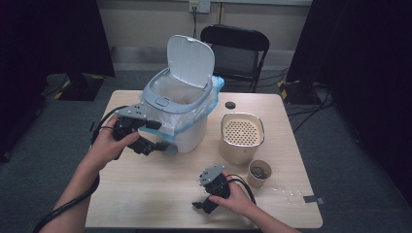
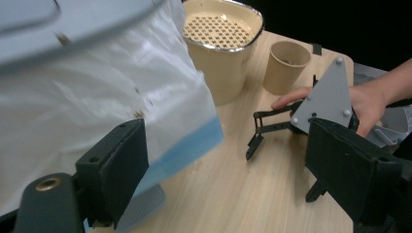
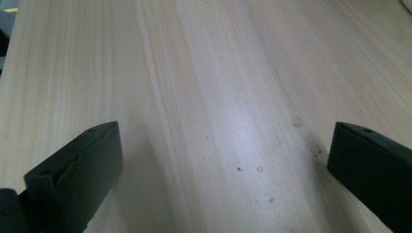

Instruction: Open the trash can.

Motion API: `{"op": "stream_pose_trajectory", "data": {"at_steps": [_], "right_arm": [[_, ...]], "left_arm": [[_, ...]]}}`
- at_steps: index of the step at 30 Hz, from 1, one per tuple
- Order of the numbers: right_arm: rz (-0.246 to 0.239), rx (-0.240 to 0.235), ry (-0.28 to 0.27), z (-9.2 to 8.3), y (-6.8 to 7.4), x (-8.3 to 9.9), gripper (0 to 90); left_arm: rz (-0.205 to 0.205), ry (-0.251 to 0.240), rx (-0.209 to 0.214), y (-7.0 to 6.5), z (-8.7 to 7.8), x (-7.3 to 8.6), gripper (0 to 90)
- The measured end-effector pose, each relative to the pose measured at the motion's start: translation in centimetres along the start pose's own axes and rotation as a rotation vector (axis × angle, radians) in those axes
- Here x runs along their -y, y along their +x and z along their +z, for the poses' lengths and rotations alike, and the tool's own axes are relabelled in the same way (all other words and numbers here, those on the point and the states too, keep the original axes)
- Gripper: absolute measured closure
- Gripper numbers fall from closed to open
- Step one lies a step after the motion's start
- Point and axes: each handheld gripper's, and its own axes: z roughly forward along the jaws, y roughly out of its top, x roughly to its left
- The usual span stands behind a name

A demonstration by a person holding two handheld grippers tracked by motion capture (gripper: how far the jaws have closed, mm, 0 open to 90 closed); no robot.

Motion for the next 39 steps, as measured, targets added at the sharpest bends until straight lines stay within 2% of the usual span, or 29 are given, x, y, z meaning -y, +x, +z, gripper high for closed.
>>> {"op": "stream_pose_trajectory", "data": {"at_steps": [3, 4, 12, 18, 21, 22, 27, 28, 30, 31, 36, 39], "right_arm": [[0.0, 0.001, 0.0, 0.0, 0.0, 0.0, 0.0], [0.0, 0.0, 0.0, 0.0, 0.0, 0.0, 0.0], [-0.013, -0.019, 0.003, 0.0, 0.2, -0.1, 0.0], [-0.019, -0.034, 0.011, -0.1, 0.2, -0.1, 0.0], [-0.022, -0.04, 0.014, -0.3, 0.1, -0.1, 4.8], [-0.028, -0.041, 0.004, -0.6, -0.1, -0.1, 15.3], [-0.019, -0.051, 0.008, -1.0, -0.4, -0.1, 15.1], [-0.014, -0.046, 0.017, -1.1, -0.4, 0.0, 15.3], [-0.012, -0.044, 0.019, -1.2, -0.4, 0.0, 14.7], [-0.01, -0.049, 0.012, -1.6, -0.6, 0.0, 14.8], [0.01, -0.048, -0.006, -2.5, -0.9, -0.3, 14.9], [0.015, -0.043, -0.008, -2.9, -0.9, -0.5, 14.9]], "left_arm": [[-0.001, 0.007, 0.002, -0.2, 0.3, 0.7, 15.5], [-0.013, 0.001, 0.004, -0.4, 0.6, 1.1, 15.5], [-0.029, 0.035, 0.035, -0.8, 2.9, 4.8, 15.5], [-0.032, 0.054, 0.042, -1.2, 3.9, 6.3, 15.5], [-0.036, 0.06, 0.042, -1.3, 4.3, 7.1, 15.5], [-0.034, 0.065, 0.041, -1.4, 4.5, 7.5, 15.5], [-0.029, 0.067, 0.037, -1.8, 5.1, 8.6, 15.5], [-0.023, 0.075, 0.026, -1.9, 5.5, 9.2, 15.5], [-0.026, 0.081, 0.033, -2.0, 5.7, 9.6, 15.5], [-0.031, 0.091, 0.034, -2.2, 6.1, 10.3, 15.5], [-0.025, 0.116, 0.035, -2.5, 7.1, 12.0, 15.5], [-0.014, 0.127, 0.028, -2.6, 7.4, 12.4, 15.6]]}}
